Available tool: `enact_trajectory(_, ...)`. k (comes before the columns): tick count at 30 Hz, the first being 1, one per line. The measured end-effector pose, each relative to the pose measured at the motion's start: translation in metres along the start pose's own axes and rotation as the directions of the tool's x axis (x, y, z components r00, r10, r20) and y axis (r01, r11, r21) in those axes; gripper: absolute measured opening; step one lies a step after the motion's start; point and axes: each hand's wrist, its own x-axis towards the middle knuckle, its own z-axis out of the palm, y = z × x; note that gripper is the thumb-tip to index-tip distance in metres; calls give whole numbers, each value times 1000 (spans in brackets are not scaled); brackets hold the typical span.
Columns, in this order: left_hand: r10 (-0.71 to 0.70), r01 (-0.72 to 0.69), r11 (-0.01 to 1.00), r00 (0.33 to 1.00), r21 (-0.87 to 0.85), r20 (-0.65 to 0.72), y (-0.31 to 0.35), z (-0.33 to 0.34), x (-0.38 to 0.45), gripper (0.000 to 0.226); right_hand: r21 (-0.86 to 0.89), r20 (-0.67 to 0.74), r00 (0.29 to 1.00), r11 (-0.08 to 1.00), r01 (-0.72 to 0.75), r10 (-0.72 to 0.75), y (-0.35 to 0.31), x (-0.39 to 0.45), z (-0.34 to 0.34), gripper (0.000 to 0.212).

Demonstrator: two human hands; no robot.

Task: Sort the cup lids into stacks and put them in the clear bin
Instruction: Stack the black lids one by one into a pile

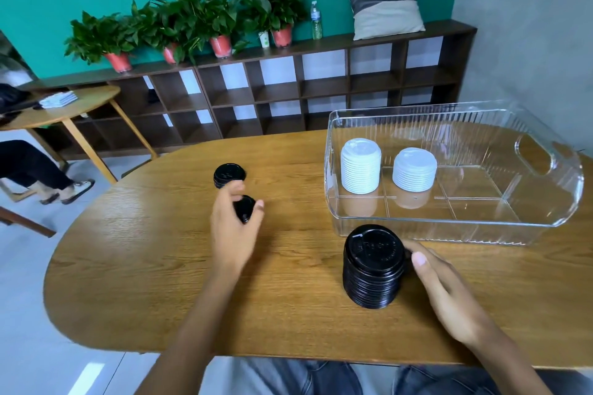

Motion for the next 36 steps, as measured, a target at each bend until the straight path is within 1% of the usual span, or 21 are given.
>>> enact_trajectory(1,-100,99,987,995,125,1,-12,-3,9,59,-6,7,1000,1000,10,-10,0,1,0,50)
enact_trajectory(2,-161,149,959,987,241,28,-23,-4,16,70,-16,11,1000,1000,19,-19,1,1,1,51)
enact_trajectory(3,-197,166,930,978,327,62,-31,-3,21,79,-24,12,1000,1000,21,-20,1,1,1,52)
enact_trajectory(5,-249,184,891,963,414,108,-42,3,23,91,-25,8,1000,1000,4,-4,0,1,1,51)
enact_trajectory(7,-256,189,879,962,437,99,-48,7,23,93,-40,6,1000,999,-5,6,-1,1,1,49)
enact_trajectory(9,-230,182,903,970,388,79,-51,7,22,88,-60,11,1000,998,6,-6,-2,1,1,48)
enact_trajectory(11,-200,163,946,974,279,110,-52,4,19,86,-76,14,1000,997,17,-16,-4,1,1,46)
enact_trajectory(13,-153,116,978,966,175,210,-50,-1,13,88,-88,8,999,996,32,-31,-6,1,1,47)
enact_trajectory(16,-60,30,996,913,80,404,-45,-6,1,92,-92,4,1000,995,30,-30,-8,0,1,46)
enact_trajectory(18,5,-29,999,885,44,465,-42,-9,-8,93,-91,3,1000,996,20,-20,-9,0,1,46)
enact_trajectory(20,23,-41,999,895,31,445,-37,-12,-14,93,-94,3,1000,995,16,-15,-8,0,0,48)
enact_trajectory(22,-10,-3,1000,912,31,410,-34,-13,-16,92,-94,4,1000,995,14,-13,-8,0,1,48)
enact_trajectory(23,-28,17,999,909,31,415,-33,-14,-16,92,-97,7,1000,995,18,-18,-8,0,1,47)
enact_trajectory(27,-47,17,998,868,66,495,-32,-17,-16,89,-96,7,1000,995,29,-29,-8,1,1,48)
enact_trajectory(31,-35,-5,997,858,77,513,-31,-16,-18,83,-87,9,1000,996,30,-29,-7,1,1,45)
enact_trajectory(34,-16,-53,992,846,114,533,-29,-17,-19,84,-82,12,999,996,39,-38,-6,1,1,46)
enact_trajectory(36,-2,-90,987,827,136,562,-28,-18,-19,89,-90,6,999,995,53,-52,-6,1,2,47)
